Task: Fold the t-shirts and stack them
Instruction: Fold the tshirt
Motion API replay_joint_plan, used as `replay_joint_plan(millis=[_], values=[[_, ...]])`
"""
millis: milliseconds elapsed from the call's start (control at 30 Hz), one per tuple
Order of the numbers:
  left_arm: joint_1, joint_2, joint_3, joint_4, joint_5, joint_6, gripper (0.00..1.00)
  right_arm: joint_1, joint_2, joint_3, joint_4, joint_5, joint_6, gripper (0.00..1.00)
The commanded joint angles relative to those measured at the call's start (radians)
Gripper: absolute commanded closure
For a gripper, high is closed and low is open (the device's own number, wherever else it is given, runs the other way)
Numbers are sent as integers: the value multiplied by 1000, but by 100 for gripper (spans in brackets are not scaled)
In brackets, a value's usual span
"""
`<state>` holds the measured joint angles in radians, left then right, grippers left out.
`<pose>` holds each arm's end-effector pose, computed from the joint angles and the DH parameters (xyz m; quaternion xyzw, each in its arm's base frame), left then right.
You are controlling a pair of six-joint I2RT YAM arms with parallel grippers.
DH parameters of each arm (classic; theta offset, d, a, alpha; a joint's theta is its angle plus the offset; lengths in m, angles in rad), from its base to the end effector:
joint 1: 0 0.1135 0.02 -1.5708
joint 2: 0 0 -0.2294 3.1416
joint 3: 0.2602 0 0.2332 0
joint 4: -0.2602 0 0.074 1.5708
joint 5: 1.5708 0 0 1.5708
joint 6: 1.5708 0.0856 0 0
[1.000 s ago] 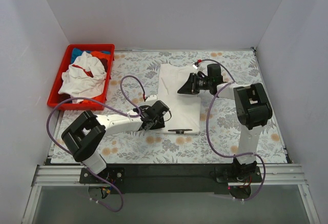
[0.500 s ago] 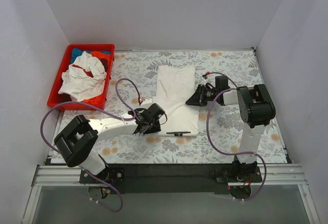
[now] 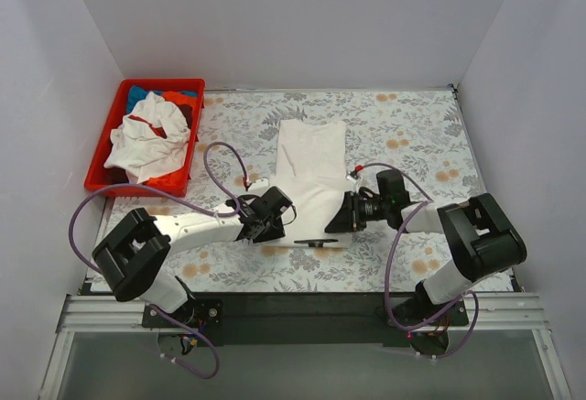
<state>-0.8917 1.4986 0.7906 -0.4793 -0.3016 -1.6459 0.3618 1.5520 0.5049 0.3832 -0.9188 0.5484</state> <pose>0.1906 -0.1956 0.0969 -0.3840 0.8918 -0.1360 0.1968 0.2373 0.1626 0.1001 -0.1183 0.8203 0.5306 0.1775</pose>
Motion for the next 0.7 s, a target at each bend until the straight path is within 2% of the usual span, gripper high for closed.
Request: replay_joint_plan(millis=[0,200,267,333,400,433,467,533,600,667], values=[[-1,-37,-34,-73,15,-23,62,-9,32,-92,-4,27,-47,66],[-1,-101,-67,-85,18,-60,62,-49,82,-152,-18,32,-65,68],[-1,-136,-60,-99,22,-69,62,-44,36,-154,-39,23,-62,69],[-1,-168,-54,-123,28,-77,60,-32,-68,-116,-177,56,-105,68],[-1,-216,-38,-156,22,-78,56,-12,-148,-48,-353,185,-171,68],[-1,-227,-30,-168,18,-80,55,6,-221,19,-501,242,-221,66],[-1,-238,-22,-200,13,-78,53,15,-259,47,-571,355,-232,65],[-1,-235,15,-240,-4,-84,49,32,-358,98,-714,450,-245,61],[-1,-219,33,-281,-7,-81,45,43,-407,155,-788,592,-242,57],[-1,-206,47,-303,-10,-83,36,65,-463,190,-889,717,-229,47]])
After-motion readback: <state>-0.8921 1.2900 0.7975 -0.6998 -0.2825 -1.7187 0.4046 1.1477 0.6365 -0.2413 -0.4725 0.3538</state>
